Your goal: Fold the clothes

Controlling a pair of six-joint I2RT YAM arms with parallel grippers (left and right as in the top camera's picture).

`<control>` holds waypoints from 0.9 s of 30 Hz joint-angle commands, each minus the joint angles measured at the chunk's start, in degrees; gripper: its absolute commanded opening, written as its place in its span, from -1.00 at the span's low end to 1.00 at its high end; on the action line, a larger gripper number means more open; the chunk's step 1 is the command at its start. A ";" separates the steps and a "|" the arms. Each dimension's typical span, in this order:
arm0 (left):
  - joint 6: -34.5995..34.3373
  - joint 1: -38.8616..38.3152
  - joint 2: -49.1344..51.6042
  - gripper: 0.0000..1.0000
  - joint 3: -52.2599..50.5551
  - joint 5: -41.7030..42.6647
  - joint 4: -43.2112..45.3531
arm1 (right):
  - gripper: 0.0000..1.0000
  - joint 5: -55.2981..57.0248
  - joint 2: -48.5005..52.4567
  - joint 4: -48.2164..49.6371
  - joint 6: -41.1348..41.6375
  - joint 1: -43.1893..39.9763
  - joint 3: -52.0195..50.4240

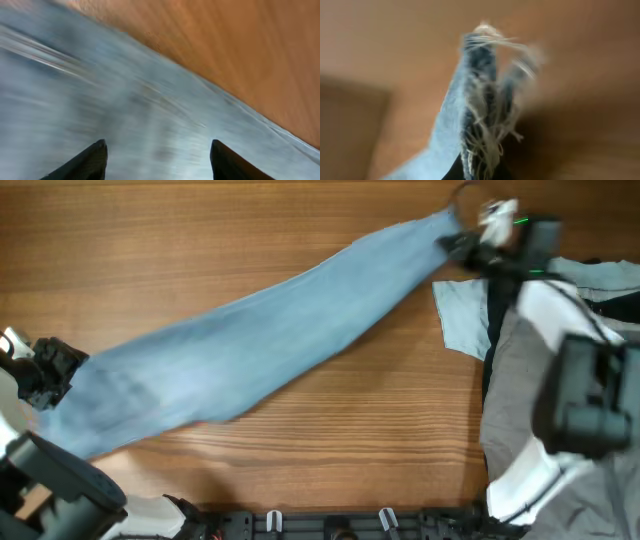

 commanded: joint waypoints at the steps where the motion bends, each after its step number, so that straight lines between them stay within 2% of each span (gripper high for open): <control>1: 0.81 -0.11 -9.20 0.36 0.63 5.01 -0.13 | -0.92 0.22 -15.32 -1.73 1.57 -6.19 0.87; 4: 0.59 -0.11 -16.63 0.39 0.63 9.60 -0.13 | -0.91 0.66 -24.09 -10.56 1.51 -3.50 0.87; 5: 0.37 -0.11 -20.00 0.40 0.63 9.68 -0.15 | -0.91 3.56 -26.84 -16.44 1.42 0.33 0.87; 8: -1.14 -0.11 -27.71 0.44 0.63 9.68 -0.24 | -0.91 16.61 -29.55 -29.09 1.44 17.07 0.87; 10: -2.40 -0.72 -29.57 0.46 0.63 9.75 -0.11 | -0.91 26.82 -27.06 -31.10 1.73 32.61 0.87; 13: -2.40 -2.80 -29.42 0.47 0.61 9.73 -0.50 | -0.91 31.17 -21.59 -27.28 4.15 44.72 0.87; 16: -2.40 -4.39 -29.42 0.47 0.61 9.68 -0.52 | -0.91 31.08 -12.59 -17.33 5.99 54.23 0.87; 20: -2.40 -5.81 -29.20 0.46 0.61 9.64 -0.72 | -0.91 30.45 -4.63 -2.99 4.44 60.65 0.87; 24: -2.38 -6.64 -28.57 0.47 0.61 9.44 -0.92 | -0.91 30.45 -0.55 2.36 4.39 62.55 0.87; 25: -2.38 -6.64 -28.46 0.47 0.61 9.44 -0.98 | -0.62 30.84 1.42 3.15 3.96 62.64 0.87; 26: -2.38 -6.64 -28.46 0.49 0.61 9.44 -0.98 | -0.21 30.86 2.97 4.15 3.61 62.64 0.87; 27: -2.38 -6.64 -28.46 0.50 0.61 9.44 -1.01 | -0.04 29.70 5.09 5.77 2.64 62.64 0.87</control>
